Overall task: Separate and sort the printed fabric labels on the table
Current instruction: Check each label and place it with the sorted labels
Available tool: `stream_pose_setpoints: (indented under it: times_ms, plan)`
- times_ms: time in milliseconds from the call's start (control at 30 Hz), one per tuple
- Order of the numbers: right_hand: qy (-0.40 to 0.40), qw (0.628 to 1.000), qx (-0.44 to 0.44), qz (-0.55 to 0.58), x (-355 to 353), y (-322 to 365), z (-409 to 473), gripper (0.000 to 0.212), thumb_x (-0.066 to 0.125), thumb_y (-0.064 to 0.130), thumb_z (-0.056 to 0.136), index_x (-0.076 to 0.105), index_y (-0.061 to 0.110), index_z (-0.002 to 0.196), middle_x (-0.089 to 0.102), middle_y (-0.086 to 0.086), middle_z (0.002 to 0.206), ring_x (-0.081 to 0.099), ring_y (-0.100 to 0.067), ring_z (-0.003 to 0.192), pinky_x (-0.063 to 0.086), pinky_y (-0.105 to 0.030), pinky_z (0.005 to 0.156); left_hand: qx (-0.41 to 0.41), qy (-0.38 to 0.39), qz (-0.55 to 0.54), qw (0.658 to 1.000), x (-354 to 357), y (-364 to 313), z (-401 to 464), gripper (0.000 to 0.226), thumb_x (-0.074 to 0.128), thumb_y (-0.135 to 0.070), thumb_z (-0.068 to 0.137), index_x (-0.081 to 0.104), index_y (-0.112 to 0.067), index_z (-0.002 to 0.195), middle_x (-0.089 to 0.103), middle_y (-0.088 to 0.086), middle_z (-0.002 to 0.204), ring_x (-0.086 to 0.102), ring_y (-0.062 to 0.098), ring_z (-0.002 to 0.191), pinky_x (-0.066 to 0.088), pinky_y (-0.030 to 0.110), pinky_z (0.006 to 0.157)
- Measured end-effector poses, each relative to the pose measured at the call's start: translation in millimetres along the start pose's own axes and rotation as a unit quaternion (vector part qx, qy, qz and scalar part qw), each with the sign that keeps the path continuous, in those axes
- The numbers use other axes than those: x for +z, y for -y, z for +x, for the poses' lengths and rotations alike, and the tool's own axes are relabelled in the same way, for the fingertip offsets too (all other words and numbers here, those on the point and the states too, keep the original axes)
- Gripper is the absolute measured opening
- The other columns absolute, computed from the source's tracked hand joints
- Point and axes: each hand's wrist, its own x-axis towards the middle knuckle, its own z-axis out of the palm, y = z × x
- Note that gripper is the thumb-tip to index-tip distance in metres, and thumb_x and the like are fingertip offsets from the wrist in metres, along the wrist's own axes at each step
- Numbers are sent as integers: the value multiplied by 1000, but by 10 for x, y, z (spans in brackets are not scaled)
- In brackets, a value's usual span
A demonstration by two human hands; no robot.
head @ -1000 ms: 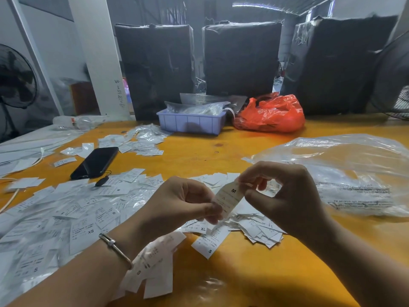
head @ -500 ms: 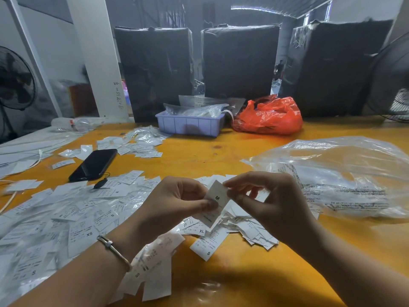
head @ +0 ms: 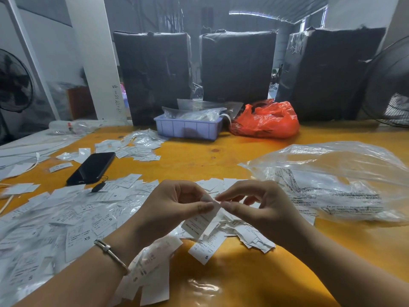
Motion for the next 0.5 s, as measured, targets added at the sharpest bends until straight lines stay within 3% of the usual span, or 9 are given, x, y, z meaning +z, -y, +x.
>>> stream_pose_setpoints:
  times_ms: [33,100,200,300,400,500]
  plan:
    - [-23,999,1,-29,-27,-31,9,11,74,9,80,78,19,82,72,5,75,64,-12,68,48,-26,55,-2,-11,19,1000,-7,-2,1,2,75,-14,77,75,-12,79,76,4,81,71,11,77,54,18,67]
    - [-57,989,15,-132,-98,-108,34,10,71,12,79,77,20,77,69,9,68,60,-6,61,45,-22,53,-11,-44,80,996,-42,20,17,19,66,-2,87,75,-18,84,77,-3,85,71,8,82,56,18,70]
    - [-73,959,91,-259,-174,-238,69,11,65,20,81,74,21,75,65,12,66,58,-8,63,49,-31,57,-47,-92,147,984,-112,45,28,28,58,-2,91,74,-24,83,75,-7,82,69,9,78,54,21,67]
    - [-103,925,135,-341,-215,-326,99,13,59,25,86,71,24,89,67,9,87,58,-14,86,47,-30,69,-83,-133,277,948,-195,88,46,27,56,-12,87,70,-27,70,69,-6,69,63,19,66,44,31,57]
    - [-92,881,205,-417,-307,-390,146,27,49,26,91,60,22,116,62,0,116,49,-23,111,37,-37,87,-121,-152,393,899,-284,118,45,26,50,-14,84,61,-17,61,64,-5,66,56,19,60,34,28,51]
    - [-79,841,261,-468,-404,-423,157,32,45,15,86,53,19,117,53,-4,121,44,-26,113,32,-39,85,-161,-143,441,871,-320,113,41,24,45,-11,78,47,-16,54,60,4,64,45,17,62,28,30,53]
